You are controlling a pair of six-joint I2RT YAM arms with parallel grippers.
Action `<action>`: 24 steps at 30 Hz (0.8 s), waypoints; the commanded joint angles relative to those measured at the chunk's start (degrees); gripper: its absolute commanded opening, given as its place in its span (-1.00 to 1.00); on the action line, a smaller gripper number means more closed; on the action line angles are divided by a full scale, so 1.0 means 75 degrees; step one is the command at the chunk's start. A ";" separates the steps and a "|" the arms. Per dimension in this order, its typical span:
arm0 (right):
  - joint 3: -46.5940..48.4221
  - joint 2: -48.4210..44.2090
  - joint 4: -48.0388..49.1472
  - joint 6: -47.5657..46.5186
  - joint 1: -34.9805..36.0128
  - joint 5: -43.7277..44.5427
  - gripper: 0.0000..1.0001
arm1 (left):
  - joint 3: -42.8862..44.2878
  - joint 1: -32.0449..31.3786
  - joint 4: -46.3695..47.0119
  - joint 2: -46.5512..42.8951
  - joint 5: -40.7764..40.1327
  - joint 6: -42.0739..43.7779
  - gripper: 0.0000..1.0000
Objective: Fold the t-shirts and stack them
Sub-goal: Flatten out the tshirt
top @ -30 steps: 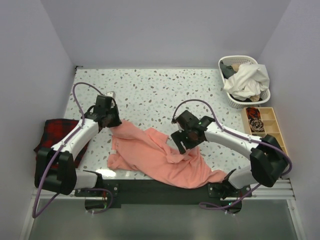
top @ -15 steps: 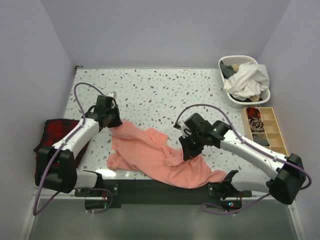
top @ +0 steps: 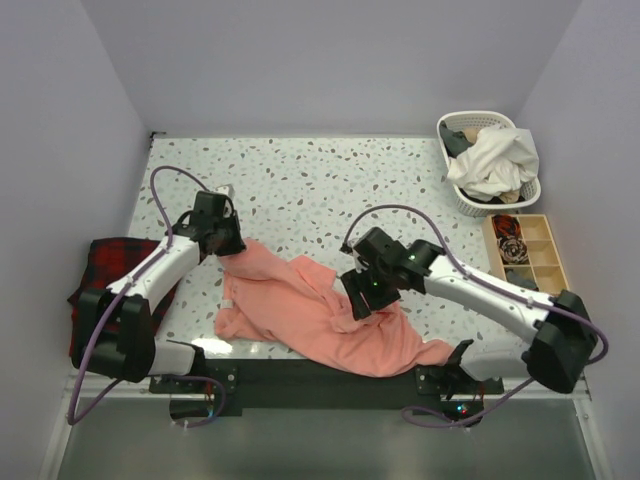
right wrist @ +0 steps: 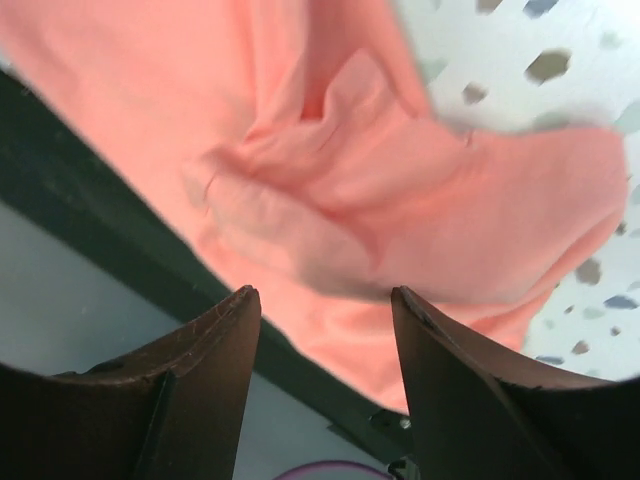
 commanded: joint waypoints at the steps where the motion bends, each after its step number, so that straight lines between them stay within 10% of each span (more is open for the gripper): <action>1: 0.0757 0.1122 0.0916 -0.0130 -0.0014 0.0930 0.21 | -0.0004 0.0028 0.0367 -0.0031 0.0203 -0.0116 -1.00; 8: 0.0198 0.1863 0.0869 -0.0201 0.0045 -0.0101 -0.09 | -0.0073 0.0017 0.0308 -0.0125 0.0191 -0.0081 -1.00; 15: -0.0824 0.0540 0.0201 0.0443 0.0688 -0.1154 -1.00 | -0.0109 0.0028 0.0378 -0.0021 0.0202 -0.0057 -1.00; 20: -0.0580 -0.0351 -0.0009 0.1111 0.1462 -0.1544 -0.78 | -0.0109 0.0028 0.0448 0.0097 0.0250 -0.0069 -1.00; 24: 0.0216 -0.0552 -0.0406 0.1019 0.1451 -0.0831 -0.08 | -0.0109 0.0028 0.0472 0.0121 0.0343 -0.0069 -1.00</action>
